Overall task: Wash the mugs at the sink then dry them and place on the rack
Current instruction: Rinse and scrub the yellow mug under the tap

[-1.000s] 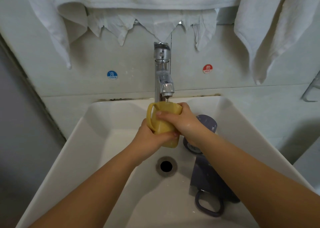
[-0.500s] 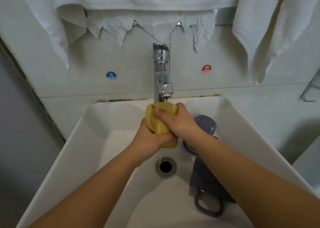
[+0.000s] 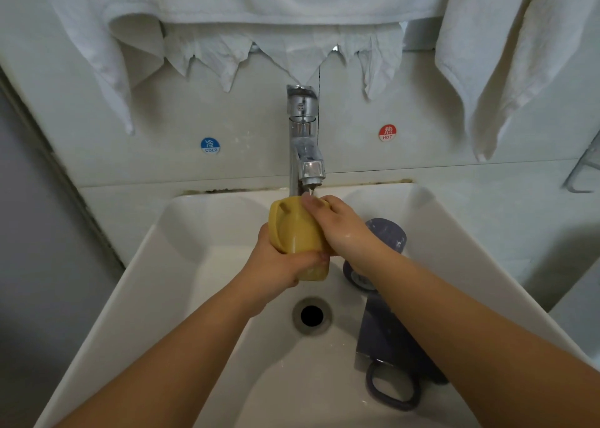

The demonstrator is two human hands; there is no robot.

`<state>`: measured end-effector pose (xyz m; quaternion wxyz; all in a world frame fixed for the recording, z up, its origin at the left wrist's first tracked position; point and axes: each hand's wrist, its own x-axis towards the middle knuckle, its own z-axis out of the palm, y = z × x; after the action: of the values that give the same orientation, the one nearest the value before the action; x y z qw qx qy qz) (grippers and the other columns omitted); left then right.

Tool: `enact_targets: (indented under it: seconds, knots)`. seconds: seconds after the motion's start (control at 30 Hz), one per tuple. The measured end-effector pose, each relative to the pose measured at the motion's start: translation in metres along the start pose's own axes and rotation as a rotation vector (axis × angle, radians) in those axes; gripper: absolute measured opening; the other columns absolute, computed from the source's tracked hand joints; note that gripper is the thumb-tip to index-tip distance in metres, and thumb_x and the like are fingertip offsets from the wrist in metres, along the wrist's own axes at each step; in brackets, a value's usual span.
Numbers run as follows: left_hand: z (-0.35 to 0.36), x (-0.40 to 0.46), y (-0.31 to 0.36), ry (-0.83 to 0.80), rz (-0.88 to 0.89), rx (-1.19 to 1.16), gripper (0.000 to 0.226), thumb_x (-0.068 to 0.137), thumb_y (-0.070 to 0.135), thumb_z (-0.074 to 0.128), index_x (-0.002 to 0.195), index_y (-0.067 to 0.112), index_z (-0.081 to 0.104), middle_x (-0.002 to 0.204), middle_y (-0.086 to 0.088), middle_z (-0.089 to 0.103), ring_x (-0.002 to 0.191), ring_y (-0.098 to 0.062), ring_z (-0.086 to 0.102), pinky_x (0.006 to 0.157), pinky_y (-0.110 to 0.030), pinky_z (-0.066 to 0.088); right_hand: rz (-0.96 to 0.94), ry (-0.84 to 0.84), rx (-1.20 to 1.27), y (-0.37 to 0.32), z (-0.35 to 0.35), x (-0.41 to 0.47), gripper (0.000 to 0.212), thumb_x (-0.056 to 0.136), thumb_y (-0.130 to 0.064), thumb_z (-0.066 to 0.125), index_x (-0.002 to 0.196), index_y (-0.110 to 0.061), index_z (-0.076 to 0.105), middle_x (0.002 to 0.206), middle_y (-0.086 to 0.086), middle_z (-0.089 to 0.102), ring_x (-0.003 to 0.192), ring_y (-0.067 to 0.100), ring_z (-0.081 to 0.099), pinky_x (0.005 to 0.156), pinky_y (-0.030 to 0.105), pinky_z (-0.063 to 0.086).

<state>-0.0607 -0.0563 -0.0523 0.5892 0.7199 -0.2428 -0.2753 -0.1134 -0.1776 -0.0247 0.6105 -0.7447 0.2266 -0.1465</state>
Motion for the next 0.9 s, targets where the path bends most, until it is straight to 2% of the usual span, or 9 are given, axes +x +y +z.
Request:
enact_targets:
  seconds: [0.07,0.13,0.2,0.3,0.4,0.53,0.67,0.8,0.9]
  knots:
    - [-0.003,0.002,0.0,-0.001,-0.019,-0.04,0.073,0.075,0.023,0.081,0.131,0.03,0.035,0.121,0.001,0.053,0.108,-0.02,0.056,0.078,-0.035,0.057,-0.015,-0.047,0.007,0.0,-0.002,-0.002,0.031,0.093,-0.051,0.048,0.113,-0.028,0.042,0.092,-0.013,0.05,0.081,0.005,0.052,0.068,0.026,0.048]
    - [-0.003,0.002,0.001,-0.019,0.006,-0.043,0.057,0.078,0.019,0.078,0.119,0.034,0.042,0.115,0.002,0.057,0.104,-0.018,0.059,0.075,-0.033,0.057,-0.015,-0.083,0.019,0.0,-0.003,-0.004,0.036,0.088,-0.043,0.061,0.114,-0.031,0.039,0.093,-0.014,0.049,0.082,0.006,0.052,0.062,0.022,0.048]
    - [0.0,0.001,0.001,-0.022,0.033,0.0,0.063,0.077,0.018,0.079,0.124,0.033,0.039,0.116,0.002,0.056,0.102,-0.015,0.059,0.072,-0.031,0.057,-0.02,-0.032,0.01,0.001,0.0,-0.004,0.044,0.082,-0.041,0.07,0.112,-0.029,0.04,0.093,-0.012,0.05,0.081,0.007,0.053,0.062,0.022,0.047]
    - [0.002,0.001,0.001,0.013,0.022,0.022,0.078,0.074,0.022,0.082,0.134,0.028,0.032,0.12,0.001,0.053,0.105,-0.017,0.058,0.074,-0.032,0.057,-0.06,0.065,0.007,-0.002,0.004,-0.003,0.038,0.084,-0.047,0.065,0.106,-0.024,0.046,0.088,-0.011,0.053,0.078,0.005,0.054,0.061,0.021,0.046]
    - [-0.005,0.002,0.003,0.018,-0.035,-0.064,0.078,0.074,0.034,0.081,0.135,0.029,0.033,0.124,0.002,0.053,0.109,-0.02,0.058,0.081,-0.037,0.057,-0.053,-0.015,0.01,-0.003,0.0,-0.004,0.028,0.092,-0.048,0.053,0.108,-0.026,0.044,0.089,-0.013,0.051,0.078,0.004,0.052,0.06,0.02,0.044]
    - [-0.002,-0.001,0.004,-0.003,0.021,-0.003,0.067,0.07,0.036,0.082,0.121,0.036,0.039,0.117,0.005,0.055,0.102,-0.015,0.06,0.076,-0.034,0.059,-0.022,-0.044,-0.03,-0.003,0.0,-0.006,0.044,0.083,-0.042,0.068,0.112,-0.03,0.037,0.091,-0.014,0.049,0.079,0.005,0.052,0.058,0.019,0.045]
    - [-0.001,0.002,0.003,0.036,-0.001,-0.021,0.076,0.074,0.033,0.081,0.132,0.03,0.033,0.118,0.004,0.054,0.105,-0.017,0.059,0.076,-0.033,0.058,-0.081,0.09,-0.071,-0.003,0.007,-0.002,0.04,0.083,-0.05,0.065,0.107,-0.026,0.043,0.088,-0.012,0.052,0.078,0.005,0.053,0.063,0.022,0.045]
    - [-0.008,0.004,0.003,0.028,-0.08,-0.114,0.082,0.072,0.034,0.082,0.137,0.03,0.033,0.126,0.002,0.052,0.111,-0.023,0.058,0.085,-0.042,0.058,-0.081,-0.057,-0.019,-0.003,-0.002,-0.003,0.03,0.093,-0.048,0.051,0.114,-0.028,0.042,0.094,-0.012,0.051,0.084,0.008,0.054,0.067,0.023,0.048]
    - [-0.008,0.005,0.002,-0.019,-0.081,-0.118,0.075,0.076,0.031,0.079,0.136,0.031,0.034,0.126,0.002,0.054,0.111,-0.023,0.058,0.087,-0.043,0.057,-0.042,-0.09,-0.004,-0.004,-0.005,-0.006,0.037,0.087,-0.043,0.063,0.113,-0.031,0.04,0.093,-0.016,0.049,0.08,0.005,0.053,0.061,0.02,0.047]
